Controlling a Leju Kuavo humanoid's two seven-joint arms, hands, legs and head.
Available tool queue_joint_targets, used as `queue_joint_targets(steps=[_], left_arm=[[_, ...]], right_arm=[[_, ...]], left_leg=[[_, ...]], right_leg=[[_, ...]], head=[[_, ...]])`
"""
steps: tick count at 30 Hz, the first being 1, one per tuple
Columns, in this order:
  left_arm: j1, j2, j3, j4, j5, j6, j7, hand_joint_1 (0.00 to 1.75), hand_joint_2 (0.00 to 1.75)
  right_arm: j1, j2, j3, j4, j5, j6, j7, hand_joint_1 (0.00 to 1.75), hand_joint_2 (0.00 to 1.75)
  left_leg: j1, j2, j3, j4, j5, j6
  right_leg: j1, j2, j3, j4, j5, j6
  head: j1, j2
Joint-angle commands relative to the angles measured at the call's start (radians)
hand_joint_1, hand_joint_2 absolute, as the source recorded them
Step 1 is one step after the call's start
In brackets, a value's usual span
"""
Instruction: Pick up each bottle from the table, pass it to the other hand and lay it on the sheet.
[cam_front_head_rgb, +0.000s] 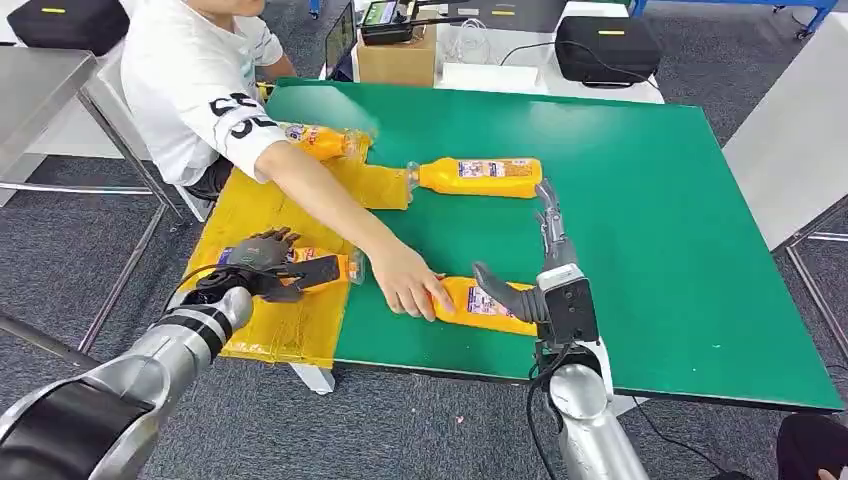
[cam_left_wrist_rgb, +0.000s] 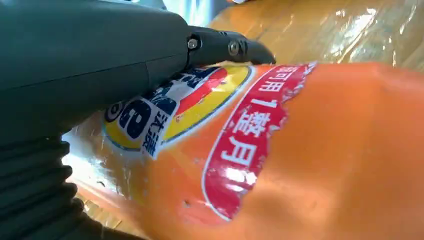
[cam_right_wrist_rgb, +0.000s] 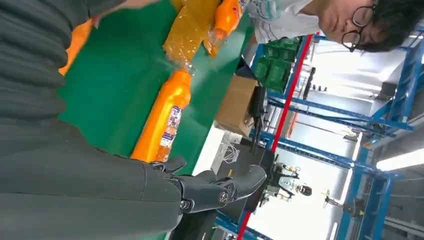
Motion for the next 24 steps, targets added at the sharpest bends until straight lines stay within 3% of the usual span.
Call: queue_joint_targets(steps=[1, 5, 7, 8, 11, 15, 20, 21, 24], left_arm=[[0.002, 0.01, 0.132, 0.026, 0.141, -0.06, -0.171, 0.0, 0.0], [0.103, 0.016, 0.332, -0.097, 0.409, -0.093, -0.384, 0.0, 0.0], [0.148, 0.022, 0.35, -0.149, 0.462, -0.111, -0.4, 0.0, 0.0], [0.182, 0.011, 0.398, -0.196, 0.538, -0.111, -0.422, 0.0, 0.0], [0.274, -0.032, 0.488, -0.325, 0.782, -0.156, -0.425, 0.0, 0.0], [0.343, -0.052, 0.468, -0.444, 0.97, -0.162, -0.418, 0.0, 0.0], [0.386, -0.085, 0.458, -0.511, 1.154, -0.136, -0.388, 0.0, 0.0], [0.388, -0.087, 0.451, -0.517, 1.173, -0.133, -0.39, 0.0, 0.0], [0.39, -0.084, 0.418, -0.537, 1.147, -0.08, -0.43, 0.0, 0.0]], right_arm=[[-0.022, -0.039, -0.022, 0.037, -0.019, 0.015, -0.005, 0.0, 1.75], [-0.028, -0.068, -0.024, 0.086, 0.026, -0.009, 0.022, 0.0, 1.75], [-0.036, -0.073, -0.022, 0.111, 0.042, -0.016, 0.033, 0.0, 1.75], [-0.043, -0.074, -0.019, 0.13, 0.066, -0.029, 0.049, 0.0, 0.0], [-0.069, -0.077, -0.005, 0.198, 0.119, -0.045, 0.116, 0.0, 0.0], [-0.115, -0.078, 0.015, 0.304, 0.183, -0.057, 0.173, 0.0, 0.0], [-0.124, -0.087, 0.026, 0.425, 0.275, -0.035, 0.245, 0.0, 0.0], [-0.123, -0.087, 0.026, 0.437, 0.284, -0.026, 0.249, 0.0, 1.75], [-0.122, -0.091, 0.031, 0.455, 0.302, -0.008, 0.258, 0.0, 1.75]], left_leg=[[0.0, 0.003, 0.006, -0.001, -0.003, -0.001], [-0.001, 0.003, 0.005, -0.002, -0.001, 0.0], [-0.001, 0.005, 0.006, -0.002, -0.002, -0.001], [-0.001, 0.004, 0.005, -0.002, -0.001, 0.0], [-0.001, 0.005, 0.005, -0.002, -0.002, 0.0], [0.0, 0.009, 0.01, -0.002, -0.005, -0.001], [0.0, 0.006, 0.007, -0.001, -0.003, -0.001], [0.0, 0.004, 0.005, -0.001, -0.002, -0.001], [0.0, 0.003, 0.004, 0.0, -0.003, -0.001]], right_leg=[[0.001, 0.002, 0.005, -0.001, -0.002, -0.002], [0.0, 0.002, 0.004, -0.002, 0.0, -0.001], [0.0, 0.004, 0.005, -0.002, -0.001, -0.001], [-0.001, 0.003, 0.004, -0.002, 0.0, -0.001], [0.0, 0.003, 0.004, -0.002, -0.001, -0.001], [0.001, 0.006, 0.008, -0.002, -0.002, -0.002], [0.001, 0.002, 0.006, -0.003, -0.002, -0.002], [0.001, 0.002, 0.004, -0.002, -0.001, -0.001], [0.001, 0.001, 0.004, -0.001, -0.002, -0.001]], head=[[0.0, 0.0], [0.0, 0.0], [0.0, 0.0], [0.0, 0.0], [0.001, 0.0], [0.0, 0.0], [0.001, 0.0], [0.0, 0.0], [0.0, 0.0]])
